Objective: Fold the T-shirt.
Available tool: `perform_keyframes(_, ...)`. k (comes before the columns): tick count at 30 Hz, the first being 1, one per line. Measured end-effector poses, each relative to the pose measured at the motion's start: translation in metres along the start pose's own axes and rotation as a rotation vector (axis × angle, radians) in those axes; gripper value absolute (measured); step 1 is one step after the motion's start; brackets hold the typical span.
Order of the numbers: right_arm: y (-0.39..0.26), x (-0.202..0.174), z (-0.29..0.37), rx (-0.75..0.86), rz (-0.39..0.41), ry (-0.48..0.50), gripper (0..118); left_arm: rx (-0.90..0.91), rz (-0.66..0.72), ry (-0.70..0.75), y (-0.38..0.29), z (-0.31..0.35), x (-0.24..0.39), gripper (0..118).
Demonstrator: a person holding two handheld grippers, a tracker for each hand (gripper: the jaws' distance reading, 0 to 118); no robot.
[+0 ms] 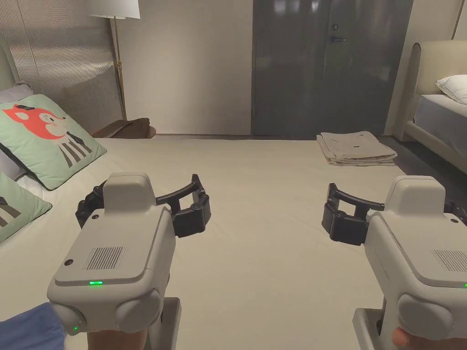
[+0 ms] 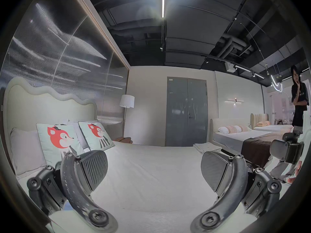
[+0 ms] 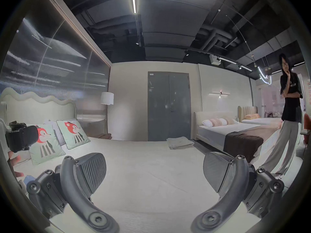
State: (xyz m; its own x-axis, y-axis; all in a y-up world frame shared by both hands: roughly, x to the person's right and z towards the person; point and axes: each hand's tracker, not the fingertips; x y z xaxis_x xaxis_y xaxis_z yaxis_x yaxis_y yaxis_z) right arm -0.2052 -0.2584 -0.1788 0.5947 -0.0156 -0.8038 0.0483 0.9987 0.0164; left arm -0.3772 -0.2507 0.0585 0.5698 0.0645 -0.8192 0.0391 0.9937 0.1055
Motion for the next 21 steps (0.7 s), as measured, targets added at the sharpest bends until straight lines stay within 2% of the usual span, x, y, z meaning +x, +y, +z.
perform_keyframes(5, -0.0007, 0.0015, -0.0012, -0.031, -0.004, 0.002, 114, 0.003, -0.003, 0.001, 0.0009, 0.0000, -0.0004, 111)
perform_keyframes(11, -0.0007, -0.0066, -0.0001, -0.034, 0.093, -0.080, 114, 0.003, -0.006, 0.000, 0.0008, 0.0002, 0.0008, 111)
perform_keyframes(14, 0.0001, -0.0023, -0.0013, -0.063, 0.063, -0.050, 114, 0.001, -0.006, 0.000, 0.0003, 0.0005, 0.0013, 111)
perform_keyframes(18, -0.0011, -0.0036, -0.0025, -0.077, 0.091, -0.044, 113, 0.000, -0.010, -0.001, 0.0002, 0.0011, 0.0017, 111)
perform_keyframes(21, -0.0025, -0.0055, -0.0019, -0.070, 0.067, -0.041, 114, 0.000, -0.010, 0.000, 0.0008, 0.0010, 0.0014, 111)
